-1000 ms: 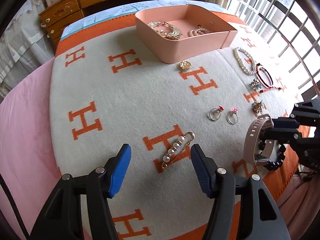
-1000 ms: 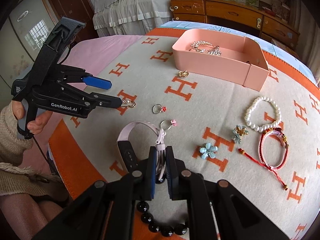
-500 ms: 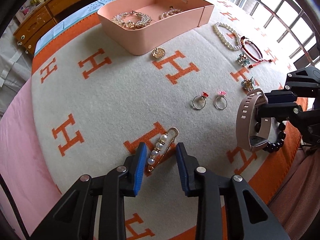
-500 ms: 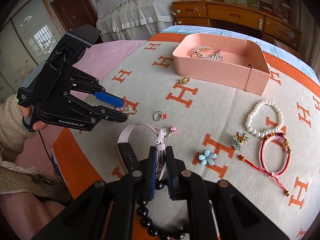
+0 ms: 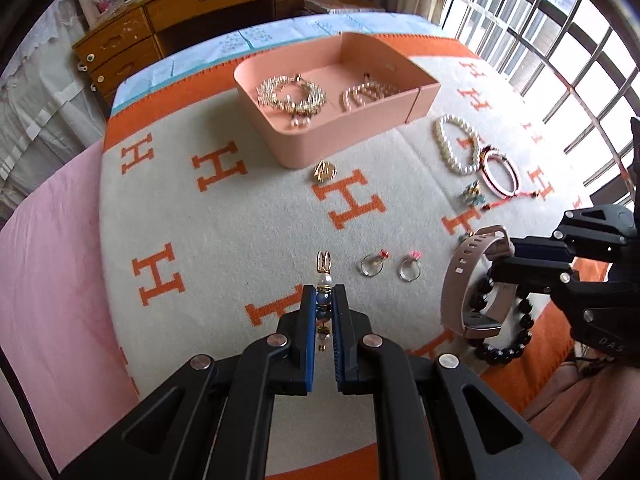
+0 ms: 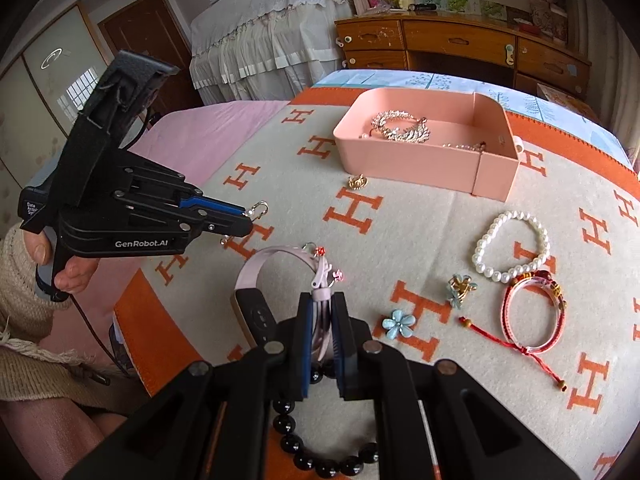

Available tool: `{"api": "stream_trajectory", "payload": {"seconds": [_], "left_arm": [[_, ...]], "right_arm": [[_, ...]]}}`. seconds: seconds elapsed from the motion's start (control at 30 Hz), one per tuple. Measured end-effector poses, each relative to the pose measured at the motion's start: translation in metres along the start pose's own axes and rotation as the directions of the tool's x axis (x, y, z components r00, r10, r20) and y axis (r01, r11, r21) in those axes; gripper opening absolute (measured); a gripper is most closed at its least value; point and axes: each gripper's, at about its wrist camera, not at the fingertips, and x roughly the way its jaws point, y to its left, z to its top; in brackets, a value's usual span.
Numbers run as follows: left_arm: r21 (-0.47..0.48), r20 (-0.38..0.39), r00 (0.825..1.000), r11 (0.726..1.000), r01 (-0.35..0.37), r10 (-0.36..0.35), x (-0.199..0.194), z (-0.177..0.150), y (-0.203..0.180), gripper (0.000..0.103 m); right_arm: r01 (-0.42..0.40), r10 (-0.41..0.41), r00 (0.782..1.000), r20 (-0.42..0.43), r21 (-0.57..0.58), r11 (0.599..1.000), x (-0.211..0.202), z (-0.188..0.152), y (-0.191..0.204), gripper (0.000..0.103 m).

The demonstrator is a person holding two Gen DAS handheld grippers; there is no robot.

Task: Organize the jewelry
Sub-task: 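Lower the brooch pin and watch into the pink box and open both grippers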

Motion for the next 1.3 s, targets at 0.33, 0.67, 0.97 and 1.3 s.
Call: {"api": "stream_trajectory", "payload": {"seconds": [0.33, 0.67, 0.97, 1.3], "left_arm": [[-0.077, 0.22, 0.968, 0.991, -0.108, 0.123, -0.068, 0.065, -0.017, 0.005], [-0.174, 0.274, 0.94, 0.972, -0.158, 0.202, -0.044, 0.13, -0.012, 0.005], [-0.215, 0.15, 0.966, 0.961, -0.175, 0.21, 0.048, 0.15, -0.003, 0.005], [-0.227, 0.115, 0.966, 0.953, -0.201, 0.231, 0.077, 0.147, 0.0, 0.055]], "right_arm": [[0.104, -0.127, 0.969, 0.213, 0.115, 0.988, -0.071, 0.053, -0.026, 0.009], [0.186, -0.244, 0.928, 0.281, 0.219, 0.958, -0.086, 0.128, -0.073, 0.009], [0.215, -0.243, 0.966, 0.086, 0.25, 0.944, 0.014, 0.143, -0.109, 0.009], [0.225, -0.233, 0.973, 0.002, 0.246, 0.943, 0.062, 0.138, -0.123, 0.017]]}}
